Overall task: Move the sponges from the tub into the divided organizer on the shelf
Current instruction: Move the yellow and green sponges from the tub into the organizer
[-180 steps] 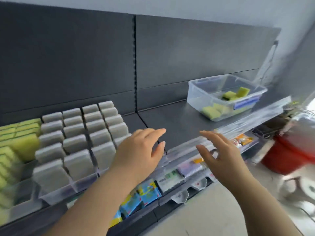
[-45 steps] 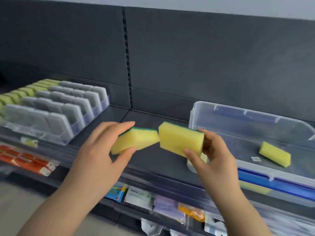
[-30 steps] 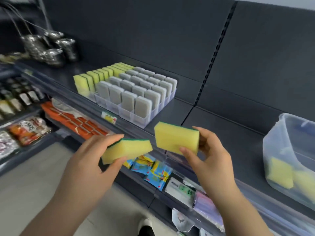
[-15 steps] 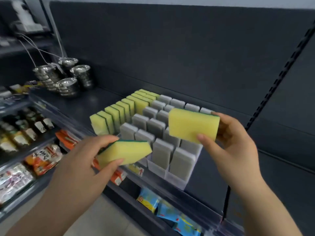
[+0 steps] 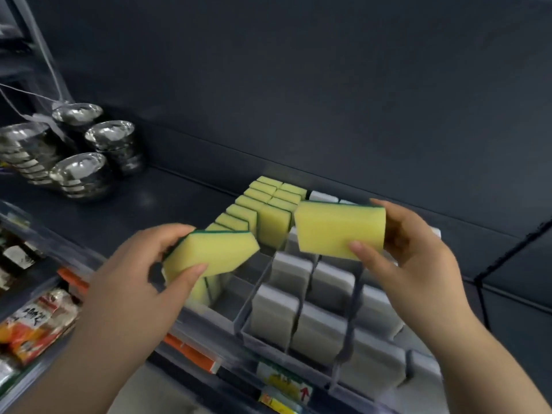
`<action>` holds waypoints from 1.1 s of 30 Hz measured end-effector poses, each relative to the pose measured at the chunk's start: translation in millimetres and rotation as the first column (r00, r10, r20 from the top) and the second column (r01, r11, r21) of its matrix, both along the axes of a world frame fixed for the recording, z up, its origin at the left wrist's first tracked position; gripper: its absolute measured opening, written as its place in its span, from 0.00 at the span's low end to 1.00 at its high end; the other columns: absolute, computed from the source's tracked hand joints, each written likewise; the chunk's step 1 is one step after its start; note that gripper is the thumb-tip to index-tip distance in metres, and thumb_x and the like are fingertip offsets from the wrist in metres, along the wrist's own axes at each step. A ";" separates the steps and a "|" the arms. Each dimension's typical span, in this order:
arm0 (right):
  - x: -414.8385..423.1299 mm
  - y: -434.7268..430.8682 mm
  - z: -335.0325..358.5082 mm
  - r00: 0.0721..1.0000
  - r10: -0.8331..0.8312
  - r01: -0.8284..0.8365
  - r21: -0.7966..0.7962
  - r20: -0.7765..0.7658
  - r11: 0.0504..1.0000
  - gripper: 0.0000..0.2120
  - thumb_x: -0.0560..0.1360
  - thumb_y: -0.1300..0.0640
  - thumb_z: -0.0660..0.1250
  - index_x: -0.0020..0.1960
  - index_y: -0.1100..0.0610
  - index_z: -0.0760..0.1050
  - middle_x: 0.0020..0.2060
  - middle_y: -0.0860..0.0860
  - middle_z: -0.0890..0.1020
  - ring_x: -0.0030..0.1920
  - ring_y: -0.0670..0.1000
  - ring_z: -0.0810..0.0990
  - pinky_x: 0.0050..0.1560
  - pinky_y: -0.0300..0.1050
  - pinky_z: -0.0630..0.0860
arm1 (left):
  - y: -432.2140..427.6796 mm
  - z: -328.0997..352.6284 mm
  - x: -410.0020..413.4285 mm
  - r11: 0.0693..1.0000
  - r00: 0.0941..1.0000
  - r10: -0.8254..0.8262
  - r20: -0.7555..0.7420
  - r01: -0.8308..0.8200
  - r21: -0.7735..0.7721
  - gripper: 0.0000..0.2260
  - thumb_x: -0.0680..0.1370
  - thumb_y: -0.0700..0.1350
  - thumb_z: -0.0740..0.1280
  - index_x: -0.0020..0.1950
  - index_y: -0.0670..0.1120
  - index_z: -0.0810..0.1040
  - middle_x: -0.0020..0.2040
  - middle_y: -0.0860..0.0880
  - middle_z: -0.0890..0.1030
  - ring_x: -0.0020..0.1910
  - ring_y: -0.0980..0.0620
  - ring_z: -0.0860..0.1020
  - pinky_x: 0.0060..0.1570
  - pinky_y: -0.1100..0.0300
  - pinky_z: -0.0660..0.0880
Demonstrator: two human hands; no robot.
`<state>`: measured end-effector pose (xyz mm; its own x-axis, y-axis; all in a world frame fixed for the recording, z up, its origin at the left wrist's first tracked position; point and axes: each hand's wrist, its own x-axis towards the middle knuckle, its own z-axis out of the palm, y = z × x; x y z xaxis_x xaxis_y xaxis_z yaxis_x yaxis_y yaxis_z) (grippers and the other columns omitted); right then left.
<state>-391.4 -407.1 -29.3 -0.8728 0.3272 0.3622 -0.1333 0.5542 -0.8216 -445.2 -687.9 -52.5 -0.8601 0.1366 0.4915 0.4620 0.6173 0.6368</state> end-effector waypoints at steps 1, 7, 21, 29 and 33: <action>-6.4 -7.4 -2.2 1.000 -0.018 0.018 -0.007 -0.001 1.000 0.25 0.66 0.52 0.72 0.61 0.42 0.71 0.48 0.39 0.81 0.50 0.38 0.79 0.50 0.30 0.75 | -6.3 -3.1 -14.8 1.000 1.000 -0.023 0.003 0.023 0.000 0.18 0.67 0.60 0.65 0.55 0.70 0.69 0.54 0.69 0.74 0.51 0.68 0.73 0.44 0.66 0.69; -51.1 -60.8 -4.4 0.987 -0.160 0.160 0.022 -0.003 0.987 0.21 0.68 0.52 0.69 0.56 0.32 0.70 0.47 0.39 0.81 0.51 0.41 0.79 0.52 0.37 0.75 | -46.0 -5.4 -106.9 0.980 0.980 -0.199 0.015 0.199 -0.008 0.18 0.67 0.60 0.64 0.56 0.69 0.68 0.54 0.68 0.74 0.52 0.68 0.73 0.47 0.66 0.69; -125.2 -104.2 -16.5 0.840 -0.421 0.142 0.610 0.342 0.780 0.24 0.75 0.57 0.63 0.70 0.49 0.65 0.63 0.50 0.73 0.60 0.52 0.71 0.45 0.34 0.59 | -71.9 -3.1 -203.9 0.843 0.845 -0.535 0.004 0.534 -0.068 0.22 0.69 0.46 0.72 0.60 0.59 0.72 0.54 0.74 0.71 0.52 0.75 0.69 0.48 0.80 0.65; -152.2 -102.5 -19.4 0.746 -0.395 -0.004 0.597 0.536 0.802 0.26 0.75 0.61 0.61 0.72 0.49 0.61 0.68 0.51 0.68 0.64 0.54 0.70 0.56 0.43 0.69 | -75.1 -2.6 -211.8 0.819 0.820 -0.572 -0.015 0.569 -0.080 0.21 0.69 0.53 0.67 0.62 0.59 0.71 0.54 0.73 0.71 0.54 0.72 0.70 0.44 0.74 0.68; -163.1 -102.4 -17.4 0.716 -0.392 -0.047 0.600 0.578 0.799 0.27 0.75 0.64 0.59 0.72 0.49 0.61 0.68 0.52 0.68 0.61 0.55 0.72 0.55 0.47 0.73 | -80.4 -3.5 -208.9 0.834 0.836 -0.549 -0.013 0.547 -0.065 0.21 0.69 0.54 0.65 0.62 0.59 0.71 0.55 0.74 0.70 0.54 0.73 0.69 0.44 0.73 0.68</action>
<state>-554.6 -509.6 -46.8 -0.8925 0.4381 -0.1073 0.4510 0.8700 -0.1990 -654.0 -768.3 -56.0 -0.6208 0.6098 0.4928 0.7538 0.2915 0.5890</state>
